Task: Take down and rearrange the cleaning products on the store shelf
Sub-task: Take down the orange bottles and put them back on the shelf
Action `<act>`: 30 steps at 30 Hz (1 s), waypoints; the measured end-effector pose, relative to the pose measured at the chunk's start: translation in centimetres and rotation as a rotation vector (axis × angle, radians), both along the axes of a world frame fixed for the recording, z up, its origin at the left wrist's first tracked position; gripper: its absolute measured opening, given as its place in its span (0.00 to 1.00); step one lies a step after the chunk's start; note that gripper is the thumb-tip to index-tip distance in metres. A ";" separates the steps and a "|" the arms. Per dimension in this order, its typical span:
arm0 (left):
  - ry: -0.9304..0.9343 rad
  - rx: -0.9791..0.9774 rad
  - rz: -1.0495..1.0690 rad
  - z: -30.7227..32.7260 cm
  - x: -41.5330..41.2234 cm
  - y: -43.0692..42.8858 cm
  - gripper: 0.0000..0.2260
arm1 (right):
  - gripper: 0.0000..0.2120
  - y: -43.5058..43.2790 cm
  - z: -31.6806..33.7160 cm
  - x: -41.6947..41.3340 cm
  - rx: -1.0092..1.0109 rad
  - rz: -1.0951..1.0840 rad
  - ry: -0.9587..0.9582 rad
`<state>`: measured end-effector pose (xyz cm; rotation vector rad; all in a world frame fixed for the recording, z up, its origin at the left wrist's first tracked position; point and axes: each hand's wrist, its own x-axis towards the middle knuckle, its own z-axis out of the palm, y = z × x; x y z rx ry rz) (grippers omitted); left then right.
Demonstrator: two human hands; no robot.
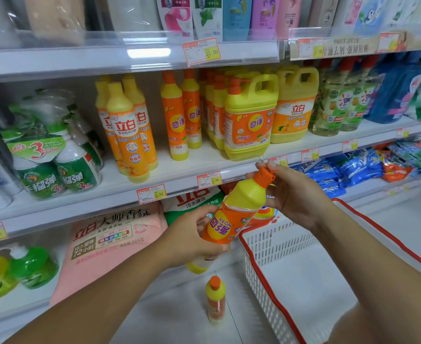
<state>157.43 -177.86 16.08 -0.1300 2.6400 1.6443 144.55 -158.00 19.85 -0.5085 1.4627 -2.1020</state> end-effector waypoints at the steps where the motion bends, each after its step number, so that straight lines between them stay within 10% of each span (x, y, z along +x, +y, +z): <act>1: -0.004 -0.010 0.003 0.0 0.0 0.0 0.31 | 0.14 0.0 0.0 0.0 -0.003 0.008 -0.007; 11: 0.011 -0.052 0.029 -0.1 0.3 0.0 0.32 | 0.34 0.3 -0.1 0.3 -0.110 0.164 -0.055; 21: -0.001 -0.116 0.013 -0.5 0.3 0.0 0.33 | 0.13 0.0 0.0 0.7 -0.068 0.063 -0.036; 30: 0.121 0.047 0.024 -1.7 -3.0 2.9 0.29 | 0.24 1.3 -3.4 0.5 -0.069 0.205 -0.095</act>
